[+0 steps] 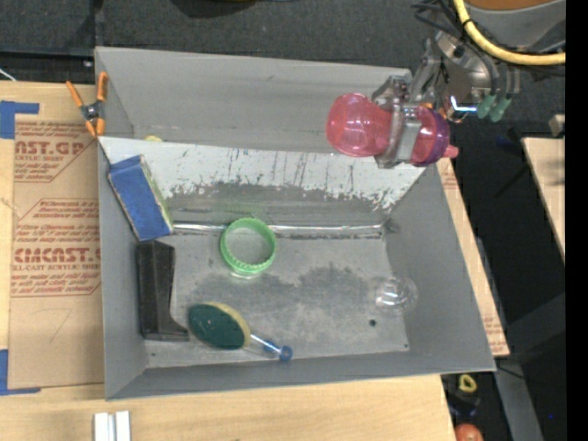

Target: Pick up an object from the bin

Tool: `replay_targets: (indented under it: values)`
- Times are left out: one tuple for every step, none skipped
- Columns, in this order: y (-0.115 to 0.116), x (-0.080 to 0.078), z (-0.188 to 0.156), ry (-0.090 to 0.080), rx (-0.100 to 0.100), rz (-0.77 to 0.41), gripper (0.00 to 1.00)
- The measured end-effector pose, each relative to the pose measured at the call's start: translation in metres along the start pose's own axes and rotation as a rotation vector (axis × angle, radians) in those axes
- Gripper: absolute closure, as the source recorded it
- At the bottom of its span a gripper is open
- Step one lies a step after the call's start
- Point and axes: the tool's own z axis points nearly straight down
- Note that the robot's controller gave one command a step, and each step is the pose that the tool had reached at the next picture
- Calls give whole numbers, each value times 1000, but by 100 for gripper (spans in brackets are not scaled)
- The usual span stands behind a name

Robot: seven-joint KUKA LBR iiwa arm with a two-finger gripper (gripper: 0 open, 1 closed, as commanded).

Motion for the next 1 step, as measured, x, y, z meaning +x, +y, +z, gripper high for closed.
replay_targets:
  values:
    - [51, -3, 74, 10, 1, 26, 0]
